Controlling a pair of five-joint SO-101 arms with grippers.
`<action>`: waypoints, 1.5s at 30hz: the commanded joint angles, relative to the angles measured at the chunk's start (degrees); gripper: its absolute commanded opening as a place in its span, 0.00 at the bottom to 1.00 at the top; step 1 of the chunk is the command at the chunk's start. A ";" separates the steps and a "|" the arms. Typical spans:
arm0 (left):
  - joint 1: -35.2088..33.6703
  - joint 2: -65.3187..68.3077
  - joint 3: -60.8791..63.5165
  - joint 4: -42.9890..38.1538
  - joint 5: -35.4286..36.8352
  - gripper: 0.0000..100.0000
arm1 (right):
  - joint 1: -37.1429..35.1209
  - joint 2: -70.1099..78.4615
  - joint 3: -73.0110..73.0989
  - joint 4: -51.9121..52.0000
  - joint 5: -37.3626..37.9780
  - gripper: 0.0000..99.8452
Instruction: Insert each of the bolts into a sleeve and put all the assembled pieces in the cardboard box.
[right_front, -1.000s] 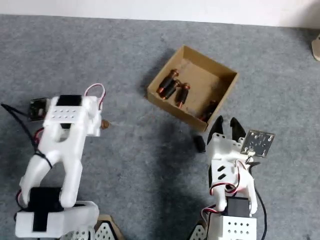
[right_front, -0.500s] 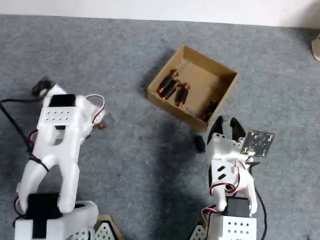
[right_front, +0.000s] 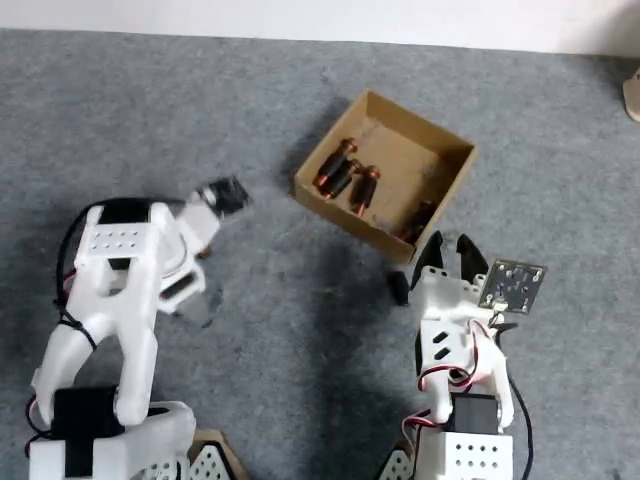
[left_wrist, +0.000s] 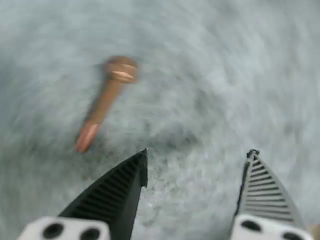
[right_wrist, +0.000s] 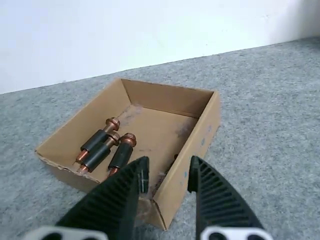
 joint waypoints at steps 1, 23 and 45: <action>-0.75 -2.59 0.04 -0.70 -13.63 0.29 | -0.57 -0.40 6.64 0.04 0.79 0.12; 0.31 20.70 -20.18 -10.02 -18.37 0.29 | -0.57 -0.40 6.64 -0.13 0.79 0.12; 4.18 23.96 -28.18 5.54 5.80 0.01 | -0.22 -1.01 6.29 0.04 0.79 0.12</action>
